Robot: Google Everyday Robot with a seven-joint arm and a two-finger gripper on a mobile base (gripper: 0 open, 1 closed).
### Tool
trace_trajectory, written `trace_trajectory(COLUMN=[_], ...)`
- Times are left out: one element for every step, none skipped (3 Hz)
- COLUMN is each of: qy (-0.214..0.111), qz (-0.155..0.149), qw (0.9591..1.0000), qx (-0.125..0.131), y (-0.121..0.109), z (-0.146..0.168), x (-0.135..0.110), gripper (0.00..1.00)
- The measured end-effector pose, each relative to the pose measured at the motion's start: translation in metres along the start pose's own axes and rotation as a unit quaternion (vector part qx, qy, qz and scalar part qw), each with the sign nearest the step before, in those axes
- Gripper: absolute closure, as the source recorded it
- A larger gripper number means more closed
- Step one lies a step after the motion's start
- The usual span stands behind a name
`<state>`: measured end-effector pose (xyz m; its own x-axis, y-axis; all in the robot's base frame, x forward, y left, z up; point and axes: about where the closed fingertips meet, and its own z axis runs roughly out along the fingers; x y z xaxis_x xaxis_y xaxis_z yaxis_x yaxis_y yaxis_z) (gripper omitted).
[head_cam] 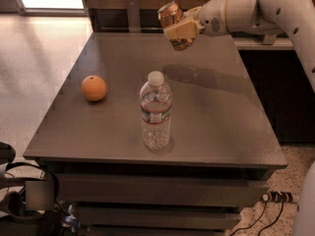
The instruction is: Place orange can upright
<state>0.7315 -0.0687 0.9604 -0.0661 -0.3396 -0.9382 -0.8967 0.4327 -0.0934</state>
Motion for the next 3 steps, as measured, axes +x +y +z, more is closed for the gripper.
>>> trace_trajectory(qy=[-0.025,-0.025,-0.041], qz=[0.016,0.016,0.022], qw=[0.9994,0.9994,0.9988], qx=[-0.018,-0.018,-0.019], y=[-0.009,-0.009,-0.001], z=[0.015,0.015,0.023], x=[0.006,0.006,0.02], gripper=[1.0,1.0,1.0])
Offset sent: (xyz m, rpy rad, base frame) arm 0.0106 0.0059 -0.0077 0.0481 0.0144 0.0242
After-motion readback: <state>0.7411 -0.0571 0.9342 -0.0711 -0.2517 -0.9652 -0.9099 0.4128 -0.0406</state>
